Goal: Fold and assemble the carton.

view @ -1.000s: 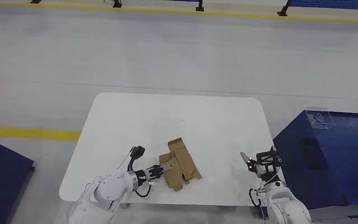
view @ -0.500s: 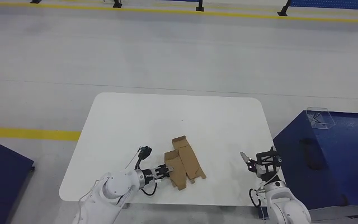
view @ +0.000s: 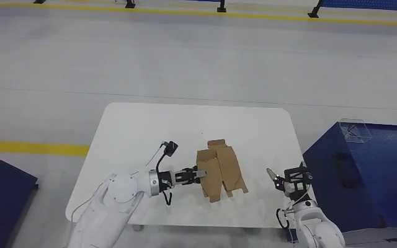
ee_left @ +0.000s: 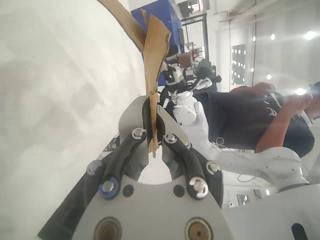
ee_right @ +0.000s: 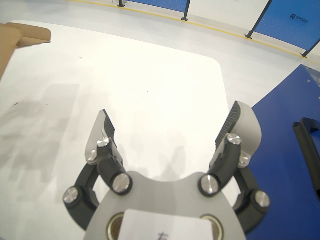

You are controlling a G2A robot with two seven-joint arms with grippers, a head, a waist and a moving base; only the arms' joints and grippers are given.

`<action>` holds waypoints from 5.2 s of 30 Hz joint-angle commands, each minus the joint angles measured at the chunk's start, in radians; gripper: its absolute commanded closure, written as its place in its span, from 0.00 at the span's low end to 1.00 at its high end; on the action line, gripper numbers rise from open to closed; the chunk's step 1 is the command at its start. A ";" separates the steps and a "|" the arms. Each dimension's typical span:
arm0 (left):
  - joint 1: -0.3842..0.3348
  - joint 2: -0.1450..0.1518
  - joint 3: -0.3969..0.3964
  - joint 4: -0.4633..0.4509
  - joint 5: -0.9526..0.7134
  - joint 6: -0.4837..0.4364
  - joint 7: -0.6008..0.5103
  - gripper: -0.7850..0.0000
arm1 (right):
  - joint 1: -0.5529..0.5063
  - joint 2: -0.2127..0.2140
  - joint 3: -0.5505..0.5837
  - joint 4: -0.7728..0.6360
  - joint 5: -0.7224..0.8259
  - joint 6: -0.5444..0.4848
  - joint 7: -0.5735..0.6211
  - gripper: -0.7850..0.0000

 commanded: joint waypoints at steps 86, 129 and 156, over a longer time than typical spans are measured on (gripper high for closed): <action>-0.026 0.052 -0.154 0.080 -0.317 -0.040 -0.236 0.00 | 0.400 0.102 0.100 0.187 1.656 -0.126 1.404 1.00; -0.031 0.060 -0.175 0.097 -0.286 -0.022 -0.212 0.00 | 0.549 0.101 0.038 -0.247 1.738 -0.308 1.034 1.00; -0.031 0.060 -0.175 0.097 -0.286 -0.022 -0.212 0.00 | 0.583 0.097 -0.059 -0.005 2.847 0.857 0.928 1.00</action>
